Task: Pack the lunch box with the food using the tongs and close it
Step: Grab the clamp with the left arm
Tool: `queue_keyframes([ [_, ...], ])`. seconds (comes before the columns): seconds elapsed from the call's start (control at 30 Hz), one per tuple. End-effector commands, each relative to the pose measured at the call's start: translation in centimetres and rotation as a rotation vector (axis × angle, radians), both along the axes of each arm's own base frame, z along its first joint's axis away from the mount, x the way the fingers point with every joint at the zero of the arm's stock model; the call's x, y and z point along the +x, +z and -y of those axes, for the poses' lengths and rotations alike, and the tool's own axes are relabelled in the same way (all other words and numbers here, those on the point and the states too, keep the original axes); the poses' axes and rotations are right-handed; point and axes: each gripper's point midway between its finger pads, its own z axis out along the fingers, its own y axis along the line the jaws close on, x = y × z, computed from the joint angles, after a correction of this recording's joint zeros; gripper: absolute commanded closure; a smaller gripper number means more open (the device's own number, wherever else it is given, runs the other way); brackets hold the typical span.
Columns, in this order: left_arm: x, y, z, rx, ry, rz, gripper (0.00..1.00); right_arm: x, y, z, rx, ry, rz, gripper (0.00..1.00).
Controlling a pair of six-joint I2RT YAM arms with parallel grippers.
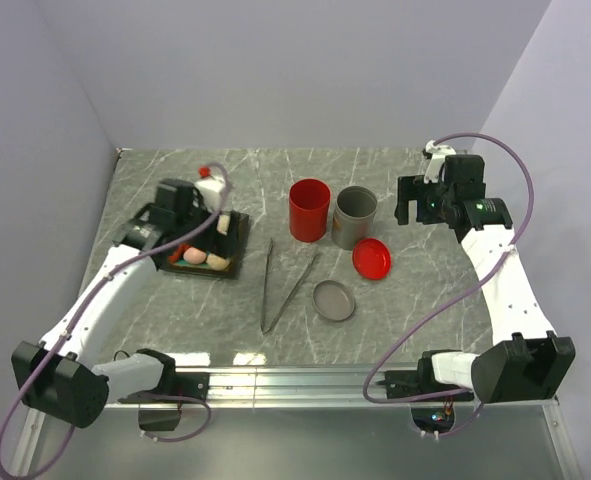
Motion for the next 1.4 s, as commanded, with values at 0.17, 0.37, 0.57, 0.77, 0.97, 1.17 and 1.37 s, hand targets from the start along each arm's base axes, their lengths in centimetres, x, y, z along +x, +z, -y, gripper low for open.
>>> queue_keyframes([
  [0.17,-3.0,-4.6,4.8,0.012,-0.148,-0.047,0.01,0.6,0.7,0.9,-0.051,-0.012,-0.014,0.00],
  [0.37,-5.9,-8.5,7.8,0.034,-0.253,-0.122,0.01,0.4,-0.4,1.0,-0.065,-0.002,-0.058,0.00],
  [0.57,-7.0,-10.8,9.9,0.085,-0.288,-0.188,0.01,0.1,-1.1,1.0,-0.078,0.013,-0.088,0.00],
  [0.77,-7.9,-14.2,11.0,0.139,-0.281,-0.325,0.01,0.0,-1.0,1.4,-0.101,0.015,-0.086,0.01],
  [0.97,-8.9,-15.6,12.5,0.152,-0.307,-0.360,0.01,-0.2,-0.8,1.8,-0.125,0.012,-0.072,0.01],
  [1.17,-9.2,-17.0,13.3,0.174,-0.282,-0.360,0.02,-0.2,-0.7,2.2,-0.145,0.004,-0.073,0.01],
  [1.37,-7.9,-19.2,12.4,0.238,-0.169,-0.360,0.05,-0.3,-0.6,2.3,-0.149,-0.001,-0.070,0.01],
])
